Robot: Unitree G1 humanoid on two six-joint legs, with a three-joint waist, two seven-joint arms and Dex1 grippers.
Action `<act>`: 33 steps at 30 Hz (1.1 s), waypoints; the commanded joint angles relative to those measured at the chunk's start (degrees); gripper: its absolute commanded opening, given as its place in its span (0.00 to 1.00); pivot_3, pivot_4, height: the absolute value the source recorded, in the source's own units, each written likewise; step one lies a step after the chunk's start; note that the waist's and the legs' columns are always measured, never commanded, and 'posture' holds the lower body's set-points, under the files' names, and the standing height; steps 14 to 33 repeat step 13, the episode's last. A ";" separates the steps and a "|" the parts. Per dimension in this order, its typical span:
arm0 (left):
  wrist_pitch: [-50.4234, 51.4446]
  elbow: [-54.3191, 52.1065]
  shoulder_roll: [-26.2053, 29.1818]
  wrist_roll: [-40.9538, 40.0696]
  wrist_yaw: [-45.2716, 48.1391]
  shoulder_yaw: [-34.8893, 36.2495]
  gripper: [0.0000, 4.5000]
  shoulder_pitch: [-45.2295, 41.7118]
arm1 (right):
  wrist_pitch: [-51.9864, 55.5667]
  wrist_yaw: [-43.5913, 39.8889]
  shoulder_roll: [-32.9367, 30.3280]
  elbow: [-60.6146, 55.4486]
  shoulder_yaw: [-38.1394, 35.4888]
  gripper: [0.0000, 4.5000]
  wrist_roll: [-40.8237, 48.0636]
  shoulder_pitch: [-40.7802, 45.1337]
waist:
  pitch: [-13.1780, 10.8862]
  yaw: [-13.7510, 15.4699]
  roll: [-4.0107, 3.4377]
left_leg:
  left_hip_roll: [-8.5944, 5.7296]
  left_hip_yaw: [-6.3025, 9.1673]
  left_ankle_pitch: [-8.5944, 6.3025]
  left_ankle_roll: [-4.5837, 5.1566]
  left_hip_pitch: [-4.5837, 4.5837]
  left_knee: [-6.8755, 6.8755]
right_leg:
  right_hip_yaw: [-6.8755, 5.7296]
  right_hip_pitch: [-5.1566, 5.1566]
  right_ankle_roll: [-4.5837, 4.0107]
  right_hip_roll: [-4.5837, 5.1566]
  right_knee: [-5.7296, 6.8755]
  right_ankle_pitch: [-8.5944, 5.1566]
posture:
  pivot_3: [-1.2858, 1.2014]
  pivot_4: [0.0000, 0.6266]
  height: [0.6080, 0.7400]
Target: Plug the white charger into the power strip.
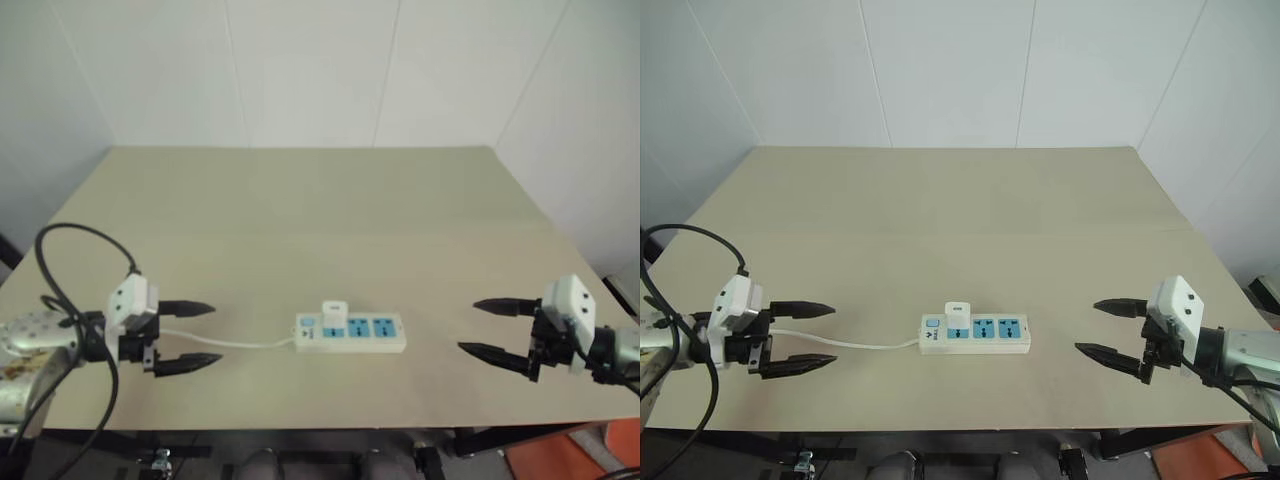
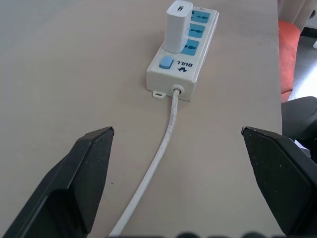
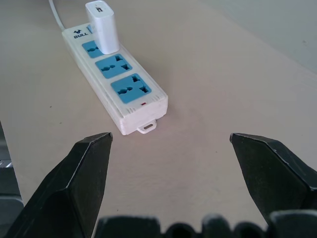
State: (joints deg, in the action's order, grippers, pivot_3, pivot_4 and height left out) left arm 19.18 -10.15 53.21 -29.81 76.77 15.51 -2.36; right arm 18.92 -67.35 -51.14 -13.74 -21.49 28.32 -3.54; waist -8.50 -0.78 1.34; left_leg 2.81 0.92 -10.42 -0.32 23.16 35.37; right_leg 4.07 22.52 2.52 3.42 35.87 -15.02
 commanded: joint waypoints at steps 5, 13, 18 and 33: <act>-0.01 0.13 -0.59 -1.12 -0.35 -1.53 1.00 -3.18 | -0.16 1.89 -0.60 -3.14 -2.20 1.00 0.80 -0.63 | 0.00 0.01 0.00 | 0.00 -0.01 0.00 0.00 0.01 -0.03 | 0.00 0.00 0.01 -0.01 0.00 0.00 | 0.52 0.24 1.00; 0.47 0.67 -2.14 -1.94 0.47 -4.27 1.00 -5.46 | 1.09 6.05 0.86 -6.31 -3.88 1.00 1.59 -2.35 | 0.00 0.04 0.00 | -0.01 -0.02 0.00 0.00 0.00 -0.05 | 0.00 -0.01 0.02 -0.01 0.00 0.00 | 0.52 0.24 1.00; 0.47 0.67 -2.14 -1.94 0.47 -4.27 1.00 -5.46 | 1.09 6.05 0.86 -6.31 -3.88 1.00 1.59 -2.35 | 0.00 0.04 0.00 | -0.01 -0.02 0.00 0.00 0.00 -0.05 | 0.00 -0.01 0.02 -0.01 0.00 0.00 | 0.52 0.24 1.00; 0.47 0.67 -2.14 -1.94 0.47 -4.27 1.00 -5.46 | 1.09 6.05 0.86 -6.31 -3.88 1.00 1.59 -2.35 | 0.00 0.04 0.00 | -0.01 -0.02 0.00 0.00 0.00 -0.05 | 0.00 -0.01 0.02 -0.01 0.00 0.00 | 0.52 0.24 1.00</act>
